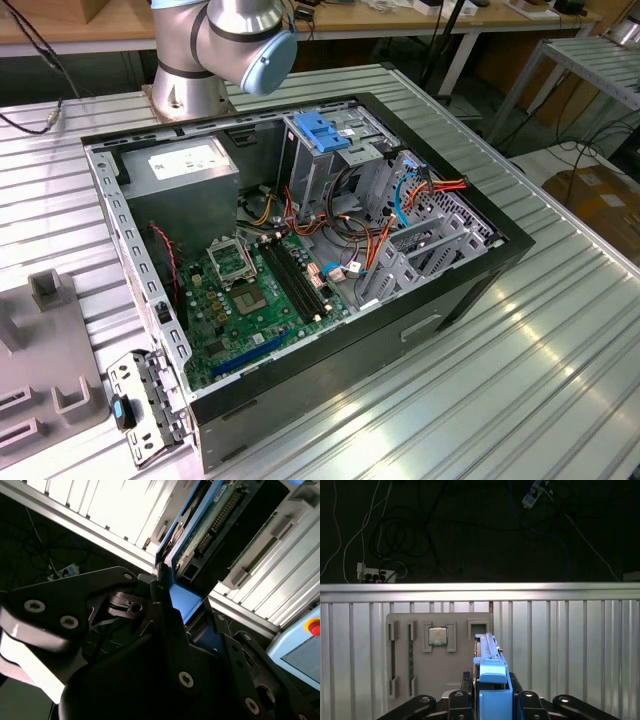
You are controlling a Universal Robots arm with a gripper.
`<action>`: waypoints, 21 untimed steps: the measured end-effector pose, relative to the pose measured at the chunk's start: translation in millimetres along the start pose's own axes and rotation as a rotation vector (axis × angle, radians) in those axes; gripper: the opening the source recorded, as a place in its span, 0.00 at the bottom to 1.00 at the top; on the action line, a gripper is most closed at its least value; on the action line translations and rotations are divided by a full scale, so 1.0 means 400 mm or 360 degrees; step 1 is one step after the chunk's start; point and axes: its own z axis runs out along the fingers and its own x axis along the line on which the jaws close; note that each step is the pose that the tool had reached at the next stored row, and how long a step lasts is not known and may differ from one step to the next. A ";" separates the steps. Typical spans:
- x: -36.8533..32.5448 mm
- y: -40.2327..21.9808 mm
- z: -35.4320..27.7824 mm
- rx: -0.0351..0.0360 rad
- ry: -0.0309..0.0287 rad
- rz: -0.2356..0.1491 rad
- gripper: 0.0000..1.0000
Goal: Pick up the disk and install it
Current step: 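Pick up the disk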
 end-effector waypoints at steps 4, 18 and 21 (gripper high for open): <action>0.000 0.000 -0.018 0.0000 -0.00004 0.0000 0.37; -0.002 0.000 -0.085 0.0000 -0.00011 0.0000 0.37; -0.003 0.000 -0.098 0.0000 -0.00011 0.0000 0.37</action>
